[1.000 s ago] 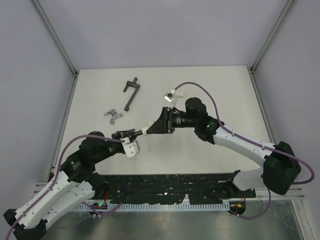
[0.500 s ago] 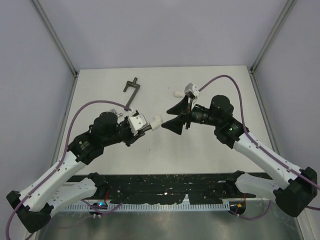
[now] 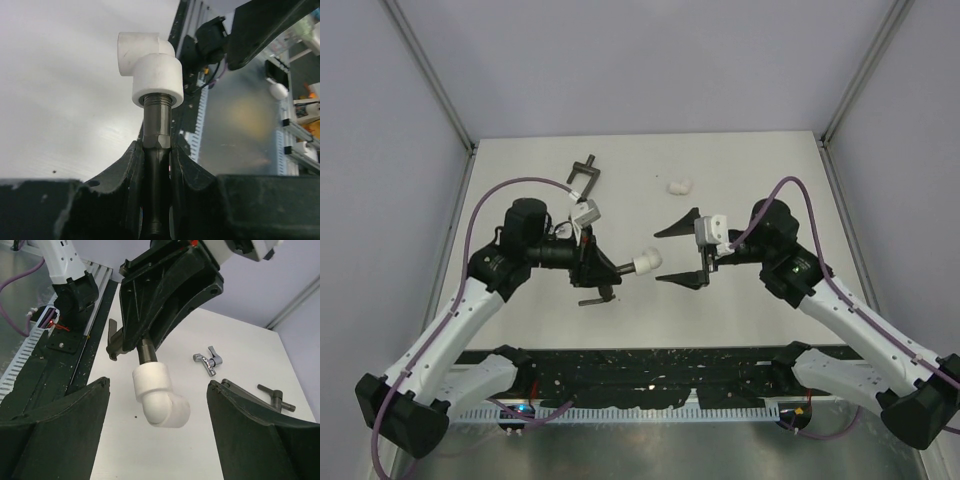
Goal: Install the water faucets
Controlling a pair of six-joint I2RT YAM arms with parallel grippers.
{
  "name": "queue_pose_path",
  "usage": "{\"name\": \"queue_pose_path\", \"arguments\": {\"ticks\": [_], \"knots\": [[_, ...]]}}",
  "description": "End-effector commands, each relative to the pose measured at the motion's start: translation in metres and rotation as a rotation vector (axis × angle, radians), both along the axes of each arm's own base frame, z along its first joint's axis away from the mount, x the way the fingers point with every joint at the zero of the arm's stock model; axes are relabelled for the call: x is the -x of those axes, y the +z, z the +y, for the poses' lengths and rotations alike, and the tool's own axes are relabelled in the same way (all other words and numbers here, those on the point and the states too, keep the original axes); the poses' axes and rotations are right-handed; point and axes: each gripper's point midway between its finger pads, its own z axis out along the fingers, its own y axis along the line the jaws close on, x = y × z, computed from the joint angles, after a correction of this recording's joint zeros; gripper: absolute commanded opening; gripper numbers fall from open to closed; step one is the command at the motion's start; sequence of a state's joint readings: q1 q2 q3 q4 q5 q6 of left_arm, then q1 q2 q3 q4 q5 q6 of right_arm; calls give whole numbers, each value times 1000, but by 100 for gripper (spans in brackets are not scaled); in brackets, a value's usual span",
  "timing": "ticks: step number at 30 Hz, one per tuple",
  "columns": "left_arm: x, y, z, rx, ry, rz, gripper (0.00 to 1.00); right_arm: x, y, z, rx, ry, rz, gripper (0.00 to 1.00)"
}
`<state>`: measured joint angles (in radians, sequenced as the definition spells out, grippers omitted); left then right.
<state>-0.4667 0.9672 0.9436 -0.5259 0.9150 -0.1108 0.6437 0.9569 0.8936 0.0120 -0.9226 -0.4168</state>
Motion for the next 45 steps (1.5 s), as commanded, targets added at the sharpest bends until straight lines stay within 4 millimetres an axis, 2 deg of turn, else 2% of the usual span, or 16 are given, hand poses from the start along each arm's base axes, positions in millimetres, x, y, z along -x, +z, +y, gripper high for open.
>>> {"name": "queue_pose_path", "arguments": {"ticks": [1, 9, 16, 20, 21, 22, 23, 24, 25, 27, 32, 33, 36, 40, 43, 45], "knots": [[19, 58, -12, 188, -150, 13, 0, 14, 14, 9, -40, 100, -101, 82], [21, 70, -16, 230, -176, 80, 0, 18, 5, 19, -22, 145, -78, 77], [23, 82, -19, 268, -205, 118, 0, 19, -6, 27, 1, 166, -44, 66], [21, 82, -20, 265, -204, 141, 0, 19, -3, 29, -12, 171, -2, 52], [19, 81, -20, 261, -201, 140, 0, 20, -3, 30, -14, 177, 17, 42], [17, 80, -20, 255, -198, 127, 0, 20, -1, 31, -23, 175, 45, 40], [16, 79, -20, 248, -194, 113, 0, 19, 0, 32, -27, 163, 107, 31], [15, 78, -19, 239, -186, 85, 0, 18, 1, 35, -33, 168, 131, 29], [12, 74, -18, 217, -166, 53, 0, 20, 1, 35, -33, 166, 195, 21], [4, 68, -12, 159, -108, -55, 0, 18, 9, 41, -63, 157, 338, 12], [-20, 59, 11, 23, 61, -412, 0, -3, 11, 54, -156, 53, 723, 5], [-22, 57, 15, 12, 75, -477, 0, -2, 10, 56, -177, 55, 851, 5], [-29, 65, 25, 23, 132, -737, 0, -3, 14, 59, -229, 72, 1003, 5], [-33, 61, 36, -4, 174, -1016, 0, -15, 2, 63, -248, -2, 1271, 5], [-37, 54, 42, -56, 189, -1117, 0, -21, -14, 64, -220, -91, 1429, 5], [-39, 50, 44, -85, 195, -1145, 0, -27, -22, 63, -219, -156, 1471, 5]]}}
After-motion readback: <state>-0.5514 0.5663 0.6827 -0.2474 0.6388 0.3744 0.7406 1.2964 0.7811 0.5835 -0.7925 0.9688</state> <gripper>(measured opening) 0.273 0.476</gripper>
